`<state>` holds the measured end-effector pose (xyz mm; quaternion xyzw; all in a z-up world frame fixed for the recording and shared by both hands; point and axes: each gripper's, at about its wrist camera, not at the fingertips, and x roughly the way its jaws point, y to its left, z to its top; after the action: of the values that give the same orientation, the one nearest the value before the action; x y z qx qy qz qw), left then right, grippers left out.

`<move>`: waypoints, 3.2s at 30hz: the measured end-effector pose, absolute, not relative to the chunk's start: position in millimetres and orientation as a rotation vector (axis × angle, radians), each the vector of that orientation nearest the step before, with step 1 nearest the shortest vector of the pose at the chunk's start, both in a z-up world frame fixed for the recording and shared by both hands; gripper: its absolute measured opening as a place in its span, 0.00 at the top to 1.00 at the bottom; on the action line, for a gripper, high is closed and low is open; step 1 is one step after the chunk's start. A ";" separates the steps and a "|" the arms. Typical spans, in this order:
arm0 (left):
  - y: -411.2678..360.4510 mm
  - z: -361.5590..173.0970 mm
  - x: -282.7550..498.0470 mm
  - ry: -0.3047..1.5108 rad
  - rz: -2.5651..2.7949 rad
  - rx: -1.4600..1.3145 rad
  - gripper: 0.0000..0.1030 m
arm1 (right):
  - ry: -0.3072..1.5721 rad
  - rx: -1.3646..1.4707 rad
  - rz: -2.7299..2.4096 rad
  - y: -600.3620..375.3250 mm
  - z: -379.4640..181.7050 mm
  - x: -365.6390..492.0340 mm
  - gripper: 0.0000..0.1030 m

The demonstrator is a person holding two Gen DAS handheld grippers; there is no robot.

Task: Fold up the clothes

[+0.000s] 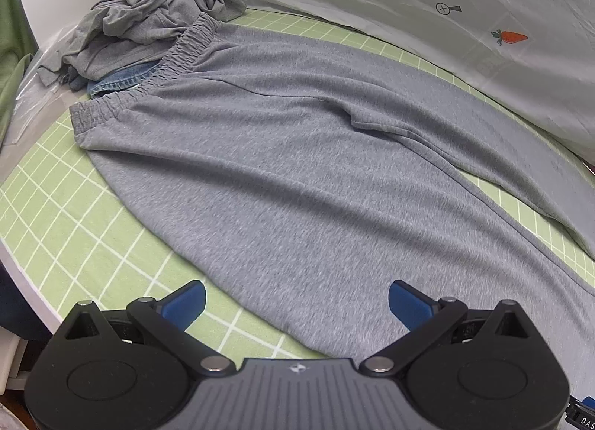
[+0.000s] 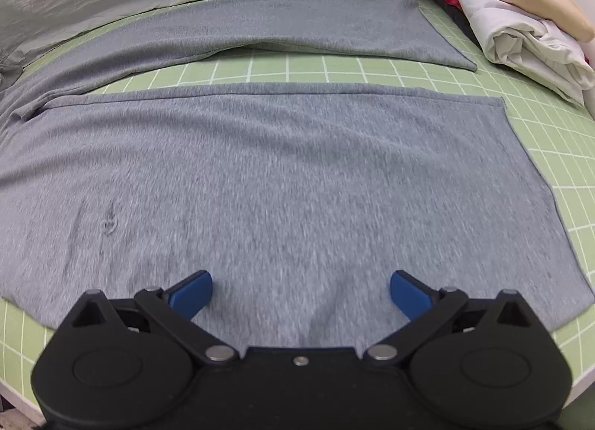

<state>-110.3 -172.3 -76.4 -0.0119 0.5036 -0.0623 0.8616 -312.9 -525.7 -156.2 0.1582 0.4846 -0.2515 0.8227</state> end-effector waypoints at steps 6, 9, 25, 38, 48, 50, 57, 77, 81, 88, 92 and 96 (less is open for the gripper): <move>-162.3 -76.9 -127.1 1.062 -0.123 -0.033 0.00 | 0.987 0.431 -0.709 -533.1 -150.9 -348.1 0.00; -158.7 -77.3 -133.5 1.063 -0.122 -0.040 0.00 | 0.980 0.499 -0.777 -539.0 -154.6 -364.0 0.00; -125.5 -67.0 -118.1 1.011 -0.105 -0.082 0.00 | 0.978 0.649 -0.976 -539.6 -159.4 -343.5 0.00; -45.5 -87.7 -14.3 1.064 0.009 -0.179 0.00 | 0.963 0.806 -1.194 -550.0 -161.0 -318.9 0.00; 2.6 -117.7 73.7 1.092 0.144 -0.200 0.00 | 0.920 0.934 -1.356 -560.3 -161.2 -304.2 0.00; 9.8 -122.7 86.3 1.089 0.162 -0.215 0.00 | 0.904 0.948 -1.385 -561.1 -161.2 -301.6 0.00; 20.2 -128.5 113.1 1.047 0.201 -0.227 0.15 | 0.821 0.993 -1.502 -561.0 -160.4 -299.4 0.04; 30.1 -79.1 34.9 0.915 0.204 -0.368 0.89 | 0.513 1.040 -1.445 -587.5 -125.0 -381.8 0.97; 32.7 -58.0 -2.4 0.872 0.236 -0.384 0.89 | 0.424 1.006 -1.414 -592.7 -98.7 -408.5 0.97; 33.7 0.9 -52.1 0.770 0.280 -0.398 0.91 | 0.276 0.963 -1.324 -608.6 -45.0 -420.8 0.97; 26.7 8.4 -44.5 0.742 0.300 -0.426 0.91 | 0.256 0.852 -1.284 -619.3 -25.2 -401.8 0.97; 19.0 12.1 -32.4 0.718 0.292 -0.441 0.91 | 0.223 0.833 -1.242 -632.4 -22.0 -381.0 0.97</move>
<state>-32.4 19.0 12.1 -0.2131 0.3472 0.1414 0.9023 -381.0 -632.4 -22.0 0.3778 0.1013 -0.5634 0.7277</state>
